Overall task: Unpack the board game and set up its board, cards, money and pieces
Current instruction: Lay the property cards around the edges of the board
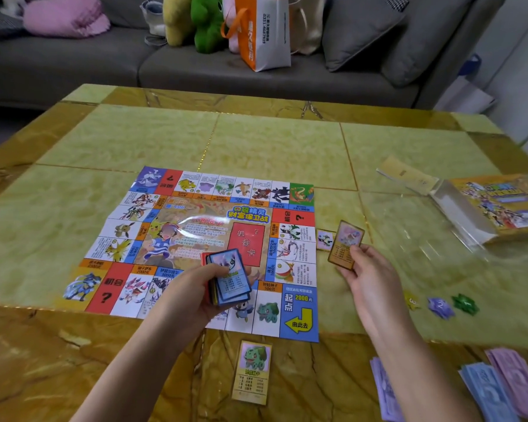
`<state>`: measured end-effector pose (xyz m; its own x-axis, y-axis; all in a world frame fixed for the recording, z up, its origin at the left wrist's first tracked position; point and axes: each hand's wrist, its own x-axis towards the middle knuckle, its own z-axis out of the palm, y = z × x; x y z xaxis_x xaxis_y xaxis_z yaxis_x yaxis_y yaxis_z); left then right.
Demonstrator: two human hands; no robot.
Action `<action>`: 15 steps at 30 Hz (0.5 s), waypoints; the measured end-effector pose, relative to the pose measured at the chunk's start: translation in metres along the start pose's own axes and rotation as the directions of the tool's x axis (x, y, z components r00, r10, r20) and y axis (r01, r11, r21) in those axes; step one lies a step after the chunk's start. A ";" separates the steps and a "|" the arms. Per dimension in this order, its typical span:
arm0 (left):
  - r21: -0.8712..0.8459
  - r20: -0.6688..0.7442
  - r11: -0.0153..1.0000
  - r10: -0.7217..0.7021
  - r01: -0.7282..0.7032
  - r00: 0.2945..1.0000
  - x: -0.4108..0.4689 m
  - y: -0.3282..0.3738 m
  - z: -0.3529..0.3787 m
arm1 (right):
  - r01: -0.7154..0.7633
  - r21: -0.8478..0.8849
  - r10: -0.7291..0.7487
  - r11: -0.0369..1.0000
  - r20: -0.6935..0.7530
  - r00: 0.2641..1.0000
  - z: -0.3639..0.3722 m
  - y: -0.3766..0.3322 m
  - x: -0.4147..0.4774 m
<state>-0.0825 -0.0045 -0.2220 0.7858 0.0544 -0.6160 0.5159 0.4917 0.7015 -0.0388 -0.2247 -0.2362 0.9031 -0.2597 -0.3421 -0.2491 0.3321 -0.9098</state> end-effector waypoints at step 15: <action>0.066 -0.112 0.996 -0.053 0.061 0.992 0.005 0.003 -0.004 | 0.201 -0.418 -0.172 0.886 0.107 0.979 -0.009 -0.006 0.008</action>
<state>-0.0789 0.0010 -0.2243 0.7140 0.1252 -0.6889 0.5841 0.4359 0.6847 -0.0336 -0.2370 -0.2356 0.9645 -0.2147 -0.1537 -0.1855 -0.1366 -0.9731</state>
